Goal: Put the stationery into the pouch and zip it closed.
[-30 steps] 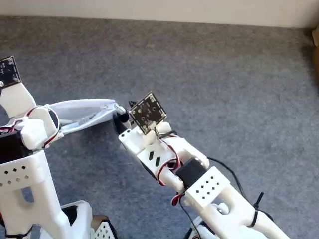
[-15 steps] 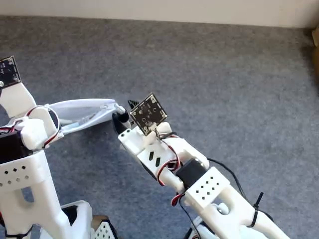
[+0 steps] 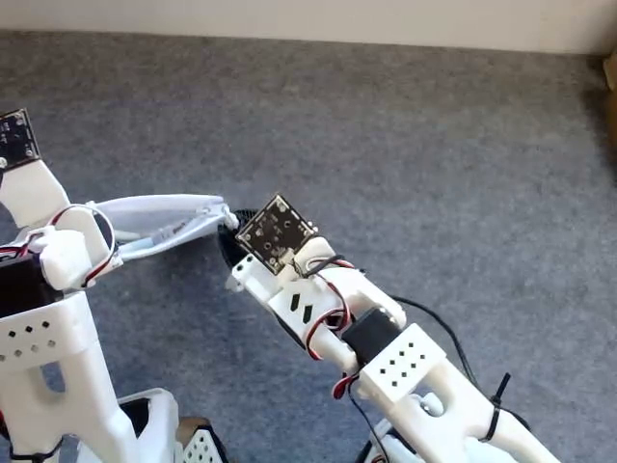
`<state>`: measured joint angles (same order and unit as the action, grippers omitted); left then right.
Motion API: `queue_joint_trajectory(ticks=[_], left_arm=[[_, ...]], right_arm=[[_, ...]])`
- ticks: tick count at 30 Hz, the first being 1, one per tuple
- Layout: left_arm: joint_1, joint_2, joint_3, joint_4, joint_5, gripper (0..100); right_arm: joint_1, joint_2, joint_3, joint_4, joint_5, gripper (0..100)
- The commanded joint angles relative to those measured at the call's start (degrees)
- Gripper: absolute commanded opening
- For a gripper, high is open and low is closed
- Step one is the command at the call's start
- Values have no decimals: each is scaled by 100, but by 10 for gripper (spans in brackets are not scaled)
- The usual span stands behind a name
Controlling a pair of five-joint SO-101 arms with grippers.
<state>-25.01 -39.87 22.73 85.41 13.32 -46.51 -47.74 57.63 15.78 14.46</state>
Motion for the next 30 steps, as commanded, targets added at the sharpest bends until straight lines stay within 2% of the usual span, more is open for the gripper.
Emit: queue_joint_trajectory(ticks=[1,3,10,18,22,24,26,28,30], left_arm=[[-13,-31,4,-123,53,7],[-13,-31,4,-123,-18,8],[356,-31,31,-79,-1046,8],[1235,-40,-215,-105,-2092,8],[1771,-40,-453,-79,-2224,17],[2044,-40,-435,-70,-2224,67],[2273,-4,-330,-70,-2224,161],[2440,-31,-207,-88,-2207,243],[2668,-31,-198,-105,-2198,270]], right_arm=[[-4,-382,-92,637,97,5],[-171,-813,-75,1086,105,5],[-804,-2000,-40,2484,413,5],[-1341,-3125,242,4057,413,5],[-1516,-3969,752,4629,413,5],[-1499,-4435,1244,4646,413,5],[-1473,-4796,1745,4514,431,5],[-1182,-5077,2062,4382,448,5],[-857,-5174,2009,4295,457,5]])
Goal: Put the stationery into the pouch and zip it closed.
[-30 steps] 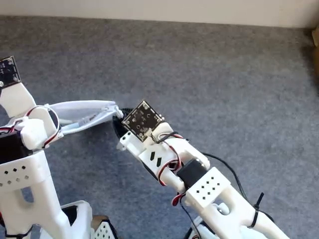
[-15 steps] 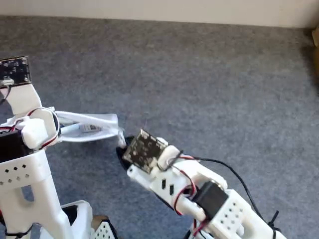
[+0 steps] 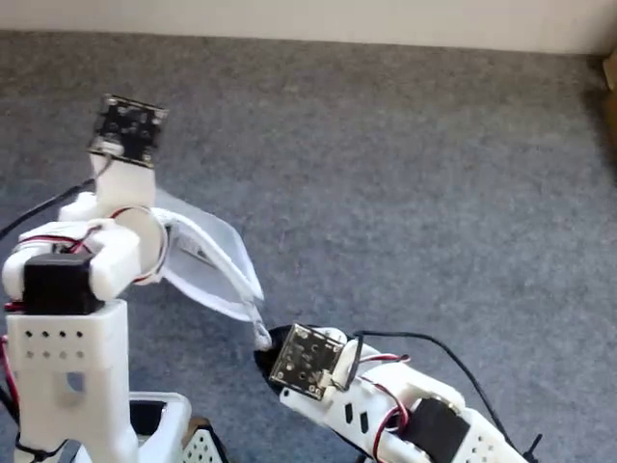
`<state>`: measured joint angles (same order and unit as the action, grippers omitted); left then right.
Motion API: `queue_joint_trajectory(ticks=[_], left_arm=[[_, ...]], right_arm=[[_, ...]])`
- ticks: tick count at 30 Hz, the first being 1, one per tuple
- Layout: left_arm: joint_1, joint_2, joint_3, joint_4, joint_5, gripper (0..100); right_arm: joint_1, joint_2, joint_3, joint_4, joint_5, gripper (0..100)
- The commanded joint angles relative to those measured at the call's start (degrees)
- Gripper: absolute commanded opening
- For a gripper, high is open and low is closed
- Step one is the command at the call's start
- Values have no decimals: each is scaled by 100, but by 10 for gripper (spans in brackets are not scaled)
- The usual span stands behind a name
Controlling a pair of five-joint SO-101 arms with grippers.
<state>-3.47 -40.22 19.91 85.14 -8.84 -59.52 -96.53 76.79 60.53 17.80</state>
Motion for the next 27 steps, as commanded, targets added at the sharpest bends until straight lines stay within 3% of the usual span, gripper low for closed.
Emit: queue_joint_trajectory(ticks=[1,11,17,21,27], left_arm=[[646,4,84,-88,9,265],[2316,22,48,-897,-9,263],[3116,4,101,-905,-18,264],[3292,4,110,-905,-413,264],[3530,4,-66,-862,-440,294]], right_arm=[[567,-295,127,-189,123,5],[268,-295,127,-233,97,5],[251,-295,127,-207,123,5],[127,-295,127,-207,123,5],[-48,-295,127,-207,97,5]])
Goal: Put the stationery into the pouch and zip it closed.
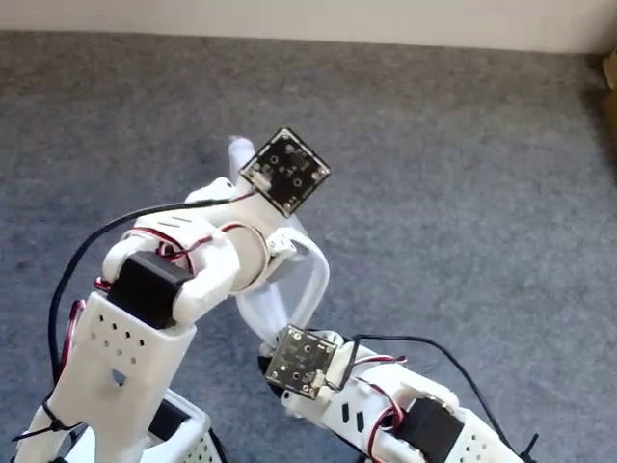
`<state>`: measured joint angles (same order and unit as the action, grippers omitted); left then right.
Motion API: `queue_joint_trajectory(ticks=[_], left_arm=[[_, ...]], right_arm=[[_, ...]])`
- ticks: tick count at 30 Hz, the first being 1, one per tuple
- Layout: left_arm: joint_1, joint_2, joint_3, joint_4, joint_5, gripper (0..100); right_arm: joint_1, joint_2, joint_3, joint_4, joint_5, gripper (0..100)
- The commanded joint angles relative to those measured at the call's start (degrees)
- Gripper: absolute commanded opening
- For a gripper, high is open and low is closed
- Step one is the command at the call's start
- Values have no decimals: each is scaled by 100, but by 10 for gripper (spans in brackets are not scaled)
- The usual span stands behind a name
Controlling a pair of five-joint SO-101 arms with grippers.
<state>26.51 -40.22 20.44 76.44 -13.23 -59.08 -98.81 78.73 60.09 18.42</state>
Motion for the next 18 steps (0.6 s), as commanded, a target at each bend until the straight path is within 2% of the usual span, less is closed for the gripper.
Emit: queue_joint_trajectory(ticks=[1,12,15,18], left_arm=[[558,4,-189,158,9,301],[532,4,-1516,1618,-18,311],[57,-22,-1569,1925,-18,309],[-778,-356,-1314,2013,-26,309]], right_arm=[[-92,-66,-66,-163,26,5],[-330,-66,-110,-154,26,5],[-295,-66,-110,-154,26,5],[4,-84,-110,-154,18,5]])
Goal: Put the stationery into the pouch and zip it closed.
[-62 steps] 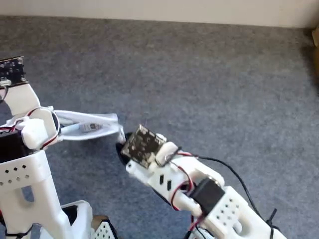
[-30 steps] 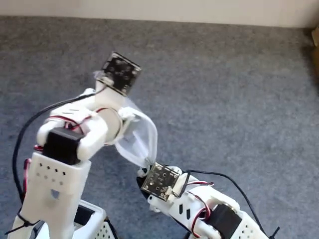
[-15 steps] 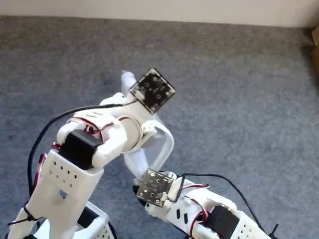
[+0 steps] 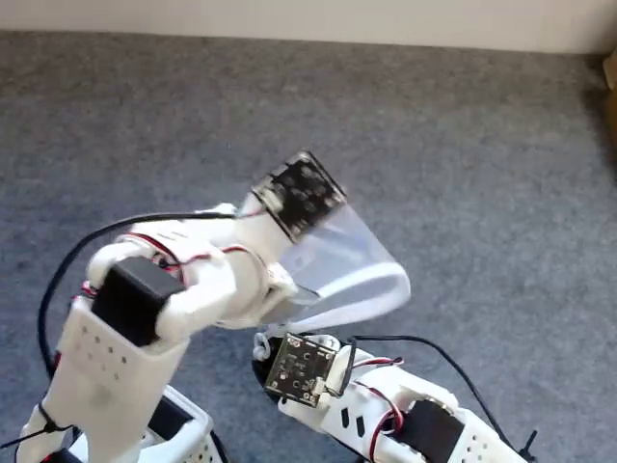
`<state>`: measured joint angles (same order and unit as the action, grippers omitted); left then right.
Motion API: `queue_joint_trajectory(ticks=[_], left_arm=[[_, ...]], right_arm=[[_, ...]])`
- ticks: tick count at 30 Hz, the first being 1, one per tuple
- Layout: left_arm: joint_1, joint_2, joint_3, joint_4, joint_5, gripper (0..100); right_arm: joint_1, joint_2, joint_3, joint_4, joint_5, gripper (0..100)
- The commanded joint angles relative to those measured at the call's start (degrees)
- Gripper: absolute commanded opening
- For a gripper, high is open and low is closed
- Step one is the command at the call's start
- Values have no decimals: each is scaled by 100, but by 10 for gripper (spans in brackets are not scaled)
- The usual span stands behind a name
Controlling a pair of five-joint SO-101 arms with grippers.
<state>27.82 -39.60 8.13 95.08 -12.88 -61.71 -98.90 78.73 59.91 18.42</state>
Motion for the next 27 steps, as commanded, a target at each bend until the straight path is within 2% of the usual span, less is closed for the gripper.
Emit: queue_joint_trajectory(ticks=[1,6,9,13,17,20,23,27], left_arm=[[-1095,-611,57,97,-62,311],[-1191,-1868,998,-360,-62,312],[-1218,-2519,1771,-703,-352,313],[-1226,-2826,2800,-1292,-457,313],[-1411,-2862,2774,-1415,-457,313],[-1578,-2870,2659,-1407,-457,313],[-1727,-2870,2730,-1380,-457,313],[-1675,-2879,2818,-1284,-457,313]], right_arm=[[444,-101,-110,-136,18,5],[725,-119,-119,-171,-255,5],[752,-119,-119,-180,-273,5],[752,-119,-119,-180,-273,5],[831,-119,-286,-145,-281,5],[1218,-119,-655,-119,-273,5],[1516,-66,-1314,338,-273,5],[1516,-66,-2070,1033,-281,5]])
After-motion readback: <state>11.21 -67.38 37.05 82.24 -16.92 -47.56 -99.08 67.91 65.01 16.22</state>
